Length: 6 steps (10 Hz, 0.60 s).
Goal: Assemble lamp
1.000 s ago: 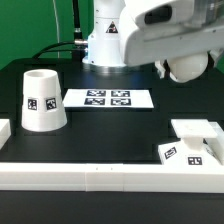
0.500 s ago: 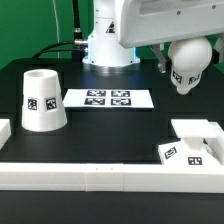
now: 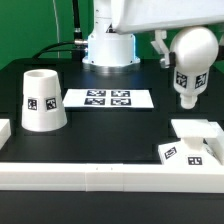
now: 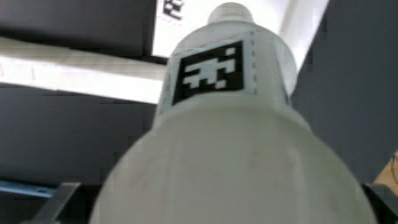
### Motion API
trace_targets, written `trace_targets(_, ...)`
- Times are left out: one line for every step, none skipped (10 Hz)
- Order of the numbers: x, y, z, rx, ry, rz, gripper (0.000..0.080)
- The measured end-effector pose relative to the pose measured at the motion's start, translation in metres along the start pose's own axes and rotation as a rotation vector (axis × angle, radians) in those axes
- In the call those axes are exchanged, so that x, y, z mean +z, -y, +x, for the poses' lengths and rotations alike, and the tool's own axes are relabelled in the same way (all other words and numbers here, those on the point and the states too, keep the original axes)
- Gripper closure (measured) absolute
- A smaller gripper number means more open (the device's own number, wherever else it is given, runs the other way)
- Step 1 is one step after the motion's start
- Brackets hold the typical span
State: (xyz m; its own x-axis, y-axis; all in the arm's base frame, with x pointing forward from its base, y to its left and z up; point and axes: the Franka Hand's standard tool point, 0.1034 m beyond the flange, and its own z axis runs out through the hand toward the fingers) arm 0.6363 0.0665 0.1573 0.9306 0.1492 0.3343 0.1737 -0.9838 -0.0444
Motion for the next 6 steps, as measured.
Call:
trace_targets(0.001,-0.003,0.002,-0.011,-0.058,-0.017,0.0223)
trace_targets(0.004,-0.003,0.002,-0.043,-0.132,-0.039,0.0223)
trace_targets(0.006,0.002,0.001,-0.056,-0.113,-0.033,0.0223)
trace_targets(0.005,0.007,0.004,-0.064,-0.119,-0.030,0.0223)
trace_targets(0.006,0.011,0.004,-0.068,-0.118,-0.028,0.0223)
trace_targets(0.006,0.009,0.004,-0.064,-0.118,-0.028,0.0223)
